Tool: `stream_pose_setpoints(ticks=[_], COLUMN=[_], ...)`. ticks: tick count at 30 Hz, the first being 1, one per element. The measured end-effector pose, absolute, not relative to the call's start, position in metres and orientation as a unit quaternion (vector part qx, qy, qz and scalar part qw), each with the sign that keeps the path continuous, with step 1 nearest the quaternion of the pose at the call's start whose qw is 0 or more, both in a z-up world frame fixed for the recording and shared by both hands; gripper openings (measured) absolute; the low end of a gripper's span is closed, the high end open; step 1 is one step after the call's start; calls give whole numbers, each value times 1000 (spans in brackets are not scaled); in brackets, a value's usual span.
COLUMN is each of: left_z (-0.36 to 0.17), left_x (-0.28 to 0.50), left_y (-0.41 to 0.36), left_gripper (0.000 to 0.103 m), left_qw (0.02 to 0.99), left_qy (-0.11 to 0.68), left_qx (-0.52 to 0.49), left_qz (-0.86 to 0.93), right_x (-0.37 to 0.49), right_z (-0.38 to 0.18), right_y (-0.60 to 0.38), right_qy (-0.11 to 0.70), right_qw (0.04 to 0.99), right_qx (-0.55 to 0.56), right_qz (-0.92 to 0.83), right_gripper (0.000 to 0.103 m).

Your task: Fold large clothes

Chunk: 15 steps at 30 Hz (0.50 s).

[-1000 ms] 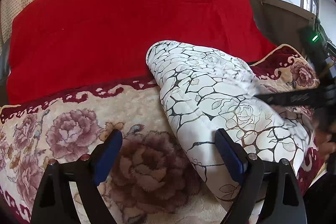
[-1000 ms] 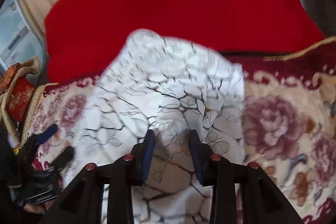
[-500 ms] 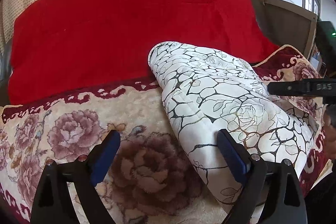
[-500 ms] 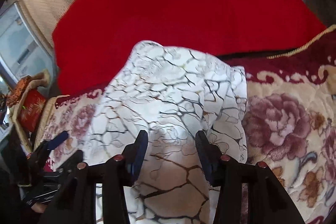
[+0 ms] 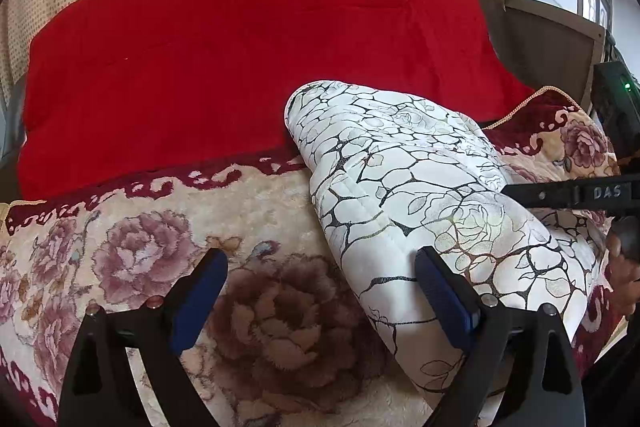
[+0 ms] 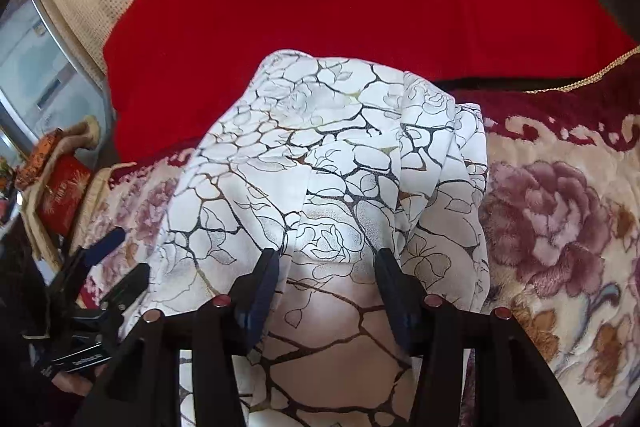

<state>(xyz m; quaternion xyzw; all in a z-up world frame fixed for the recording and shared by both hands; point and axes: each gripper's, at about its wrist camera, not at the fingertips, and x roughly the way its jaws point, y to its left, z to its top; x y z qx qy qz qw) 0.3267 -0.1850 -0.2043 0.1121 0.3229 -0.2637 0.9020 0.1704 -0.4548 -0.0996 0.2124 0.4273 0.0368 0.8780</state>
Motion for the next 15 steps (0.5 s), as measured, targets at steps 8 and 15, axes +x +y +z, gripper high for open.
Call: stream_pose_setpoints(ticks=[8,15], left_z=[-203,-203], left_x=[324,323], left_y=[-185,-184], left_gripper=[95,95], left_qw=[904,904], left_qy=[318,317], left_qx=[116,119], left_qz=[-261,-261], right_x=[151,172], right_z=[-81,-114], right_y=[-471,-460], right_qy=[378,439], right_qw=[899,870], right_qx=[219,220], right_qz=[37,35], right_gripper=[54,55])
